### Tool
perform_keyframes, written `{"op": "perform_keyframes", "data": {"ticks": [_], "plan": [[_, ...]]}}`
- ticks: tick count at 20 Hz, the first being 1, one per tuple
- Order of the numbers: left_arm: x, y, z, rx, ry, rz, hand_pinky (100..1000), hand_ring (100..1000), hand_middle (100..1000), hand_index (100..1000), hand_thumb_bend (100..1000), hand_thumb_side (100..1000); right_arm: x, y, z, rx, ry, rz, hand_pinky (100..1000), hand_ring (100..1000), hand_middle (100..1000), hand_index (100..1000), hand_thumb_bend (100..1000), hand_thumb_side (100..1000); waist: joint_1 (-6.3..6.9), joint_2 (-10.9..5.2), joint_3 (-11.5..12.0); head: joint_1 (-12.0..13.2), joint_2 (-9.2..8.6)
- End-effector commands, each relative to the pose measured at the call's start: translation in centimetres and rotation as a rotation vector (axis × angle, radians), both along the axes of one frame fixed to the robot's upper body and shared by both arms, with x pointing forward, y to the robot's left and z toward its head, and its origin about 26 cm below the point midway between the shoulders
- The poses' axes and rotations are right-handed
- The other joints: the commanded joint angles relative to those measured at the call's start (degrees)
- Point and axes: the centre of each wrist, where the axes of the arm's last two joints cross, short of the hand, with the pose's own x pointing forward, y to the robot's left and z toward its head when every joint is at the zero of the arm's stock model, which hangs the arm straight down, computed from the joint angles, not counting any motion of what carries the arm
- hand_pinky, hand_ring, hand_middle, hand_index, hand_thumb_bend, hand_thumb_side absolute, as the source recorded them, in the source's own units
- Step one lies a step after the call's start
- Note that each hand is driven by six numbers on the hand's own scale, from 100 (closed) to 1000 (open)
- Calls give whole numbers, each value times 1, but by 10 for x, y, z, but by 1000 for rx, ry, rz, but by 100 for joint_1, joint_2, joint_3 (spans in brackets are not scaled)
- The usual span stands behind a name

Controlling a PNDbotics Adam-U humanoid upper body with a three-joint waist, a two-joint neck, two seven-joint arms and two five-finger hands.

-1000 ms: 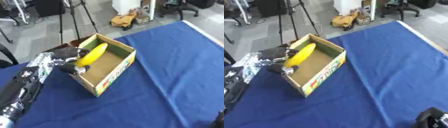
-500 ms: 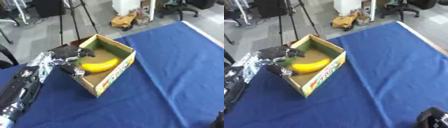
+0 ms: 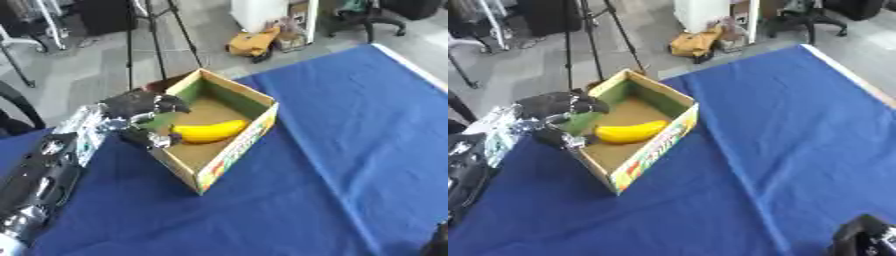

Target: Pick up objects on the table and place them in the box.

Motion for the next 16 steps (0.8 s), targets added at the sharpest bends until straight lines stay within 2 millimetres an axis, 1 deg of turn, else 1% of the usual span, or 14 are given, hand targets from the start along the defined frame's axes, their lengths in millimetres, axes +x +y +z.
{"op": "perform_keyframes", "data": {"ticks": [1, 2, 3, 4, 5, 6, 8, 11, 14, 16], "plan": [[-17, 7, 29, -73, -58, -61, 737, 738, 779, 913, 172, 764, -2, -8, 5, -3, -13, -17, 510, 380, 328, 564, 100, 825, -137, -159, 143, -102, 79], [-23, 6, 31, -112, -56, -87, 730, 721, 763, 906, 132, 720, -2, -10, 4, -1, -10, -21, 510, 380, 328, 564, 100, 822, -170, -187, 241, -143, 110], [-30, 4, 32, -153, -49, -111, 728, 718, 760, 905, 125, 714, -3, -11, 3, 2, -6, -25, 510, 380, 328, 564, 100, 822, -200, -212, 329, -183, 134], [-37, 2, 31, -200, -37, -135, 720, 696, 740, 895, 100, 665, -3, -12, 3, 5, -5, -29, 510, 380, 328, 564, 100, 817, -235, -233, 437, -235, 153], [-44, -1, 31, -244, -20, -156, 719, 694, 737, 894, 100, 665, -4, -13, 3, 9, -3, -32, 510, 380, 328, 564, 100, 817, -265, -250, 527, -278, 169], [-51, -4, 28, -299, 7, -180, 709, 670, 713, 883, 100, 684, -4, -14, 2, 12, -2, -35, 510, 380, 328, 564, 100, 813, -307, -271, 653, -326, 203], [-68, -10, 23, -402, 67, -213, 701, 652, 692, 873, 100, 694, -5, -16, 1, 19, 3, -41, 510, 380, 328, 565, 100, 811, -376, -306, 861, -394, 260], [-94, -16, 14, -539, 152, -259, 692, 632, 671, 859, 100, 675, -7, -19, -3, 28, 13, -52, 510, 380, 328, 565, 100, 808, -477, -365, 1156, -516, 347], [-117, -18, 2, -640, 213, -256, 683, 616, 651, 847, 100, 664, -9, -22, -5, 32, 19, -61, 510, 380, 328, 565, 100, 799, -583, -419, 1425, -650, 437], [-129, -20, -8, -688, 252, -243, 677, 606, 638, 840, 100, 667, -11, -24, -7, 35, 23, -68, 510, 380, 327, 565, 100, 797, -635, -464, 1556, -718, 499]]}}
